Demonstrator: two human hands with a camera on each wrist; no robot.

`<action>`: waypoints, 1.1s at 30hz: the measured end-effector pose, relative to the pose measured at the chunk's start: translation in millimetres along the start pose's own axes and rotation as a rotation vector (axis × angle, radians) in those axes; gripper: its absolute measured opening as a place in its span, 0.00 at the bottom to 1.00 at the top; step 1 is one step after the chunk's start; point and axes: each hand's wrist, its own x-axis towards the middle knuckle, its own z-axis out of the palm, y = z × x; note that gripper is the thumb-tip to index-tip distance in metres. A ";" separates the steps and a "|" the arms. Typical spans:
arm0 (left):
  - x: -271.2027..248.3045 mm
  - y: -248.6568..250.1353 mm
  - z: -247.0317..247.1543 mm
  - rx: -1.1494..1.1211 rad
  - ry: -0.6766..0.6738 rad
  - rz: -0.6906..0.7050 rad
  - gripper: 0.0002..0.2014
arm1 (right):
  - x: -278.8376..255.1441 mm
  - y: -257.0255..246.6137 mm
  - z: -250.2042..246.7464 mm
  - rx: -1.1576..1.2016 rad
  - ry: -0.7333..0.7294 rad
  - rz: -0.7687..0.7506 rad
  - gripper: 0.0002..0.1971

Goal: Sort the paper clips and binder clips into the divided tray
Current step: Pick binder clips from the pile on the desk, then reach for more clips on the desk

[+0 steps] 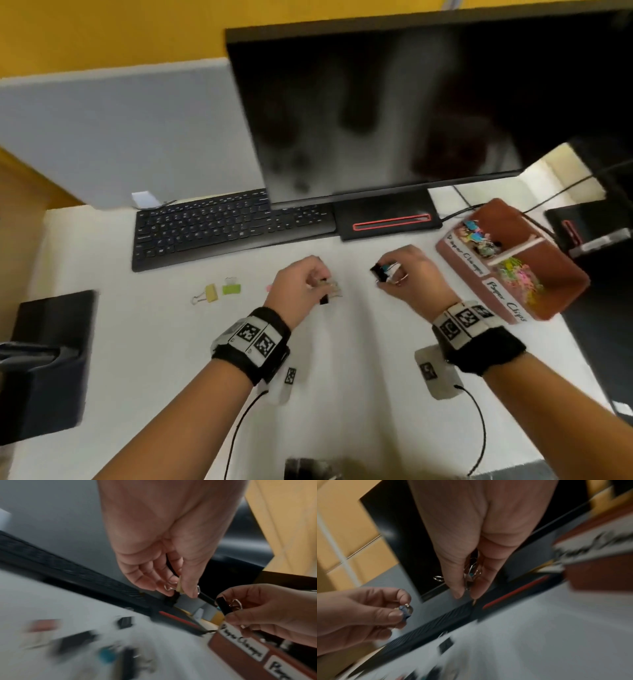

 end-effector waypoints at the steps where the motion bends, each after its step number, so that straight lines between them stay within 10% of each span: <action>1: 13.6 23.5 14.4 -0.033 -0.032 0.019 0.08 | -0.8 13.4 -24.1 -0.028 0.067 0.031 0.16; 7: 96.2 142.5 117.8 -0.211 -0.079 0.130 0.10 | 15.3 80.7 -125.9 -0.132 0.316 0.252 0.20; 14: 131.9 173.5 158.0 -0.101 -0.089 0.060 0.17 | 45.4 107.4 -135.0 -0.127 0.118 0.351 0.24; 22: 39.0 42.6 53.8 0.120 0.268 0.082 0.08 | 47.1 58.7 -67.9 -0.012 0.059 -0.166 0.15; 29: -43.8 -85.3 -47.1 0.437 0.411 -0.480 0.24 | 49.4 -9.1 25.8 -0.172 -0.430 -0.145 0.38; 33: -44.1 -125.3 -83.8 0.413 0.287 -0.544 0.33 | 61.9 -30.6 61.1 -0.320 -0.503 -0.060 0.50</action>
